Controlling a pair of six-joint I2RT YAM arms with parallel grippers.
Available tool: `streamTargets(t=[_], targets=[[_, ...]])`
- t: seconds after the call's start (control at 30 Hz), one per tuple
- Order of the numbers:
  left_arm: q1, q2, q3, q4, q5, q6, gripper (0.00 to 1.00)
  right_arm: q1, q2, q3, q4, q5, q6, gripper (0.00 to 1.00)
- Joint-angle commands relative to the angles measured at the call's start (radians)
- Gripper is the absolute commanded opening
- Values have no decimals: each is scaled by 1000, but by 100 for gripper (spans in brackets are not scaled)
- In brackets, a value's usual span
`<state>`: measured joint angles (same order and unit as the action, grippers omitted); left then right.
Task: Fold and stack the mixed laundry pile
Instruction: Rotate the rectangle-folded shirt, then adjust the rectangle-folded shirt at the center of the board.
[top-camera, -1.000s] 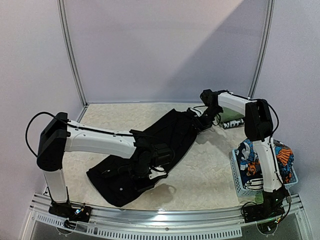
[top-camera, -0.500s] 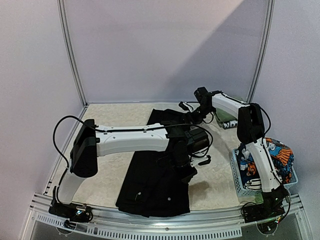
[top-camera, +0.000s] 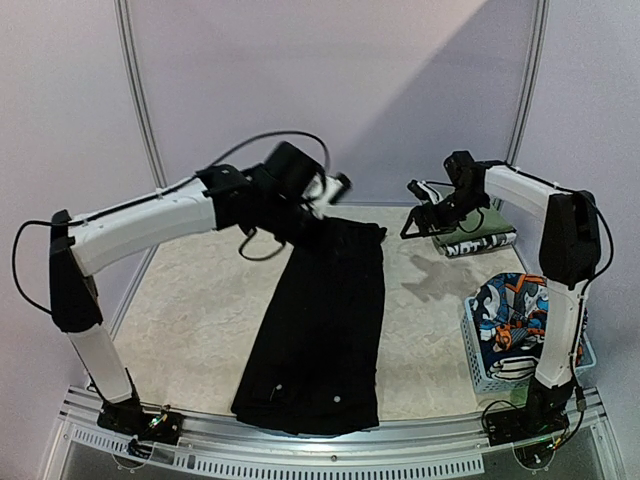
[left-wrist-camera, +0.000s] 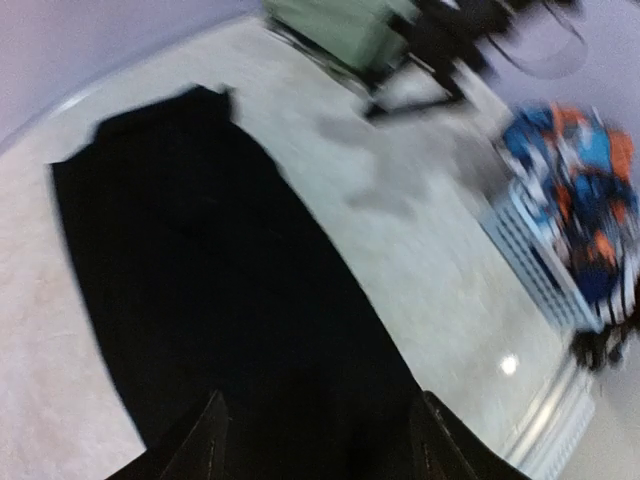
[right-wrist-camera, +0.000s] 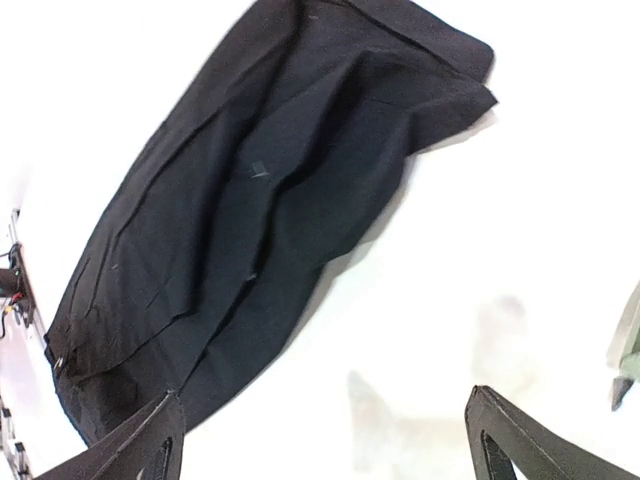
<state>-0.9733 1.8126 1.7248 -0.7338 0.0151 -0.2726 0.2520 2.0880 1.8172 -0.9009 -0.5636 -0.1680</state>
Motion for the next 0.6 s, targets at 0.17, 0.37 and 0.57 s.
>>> streamTargets(t=[0.17, 0.37, 0.57], targets=[[339, 137, -78, 398, 70, -262, 59, 23, -57, -107, 151, -207, 46, 86], [387, 366, 12, 524, 201, -353, 53, 50, 154, 41, 182, -282, 135, 62], [411, 506, 66, 589, 246, -432, 51, 65, 327, 179, 296, -283, 291, 54]])
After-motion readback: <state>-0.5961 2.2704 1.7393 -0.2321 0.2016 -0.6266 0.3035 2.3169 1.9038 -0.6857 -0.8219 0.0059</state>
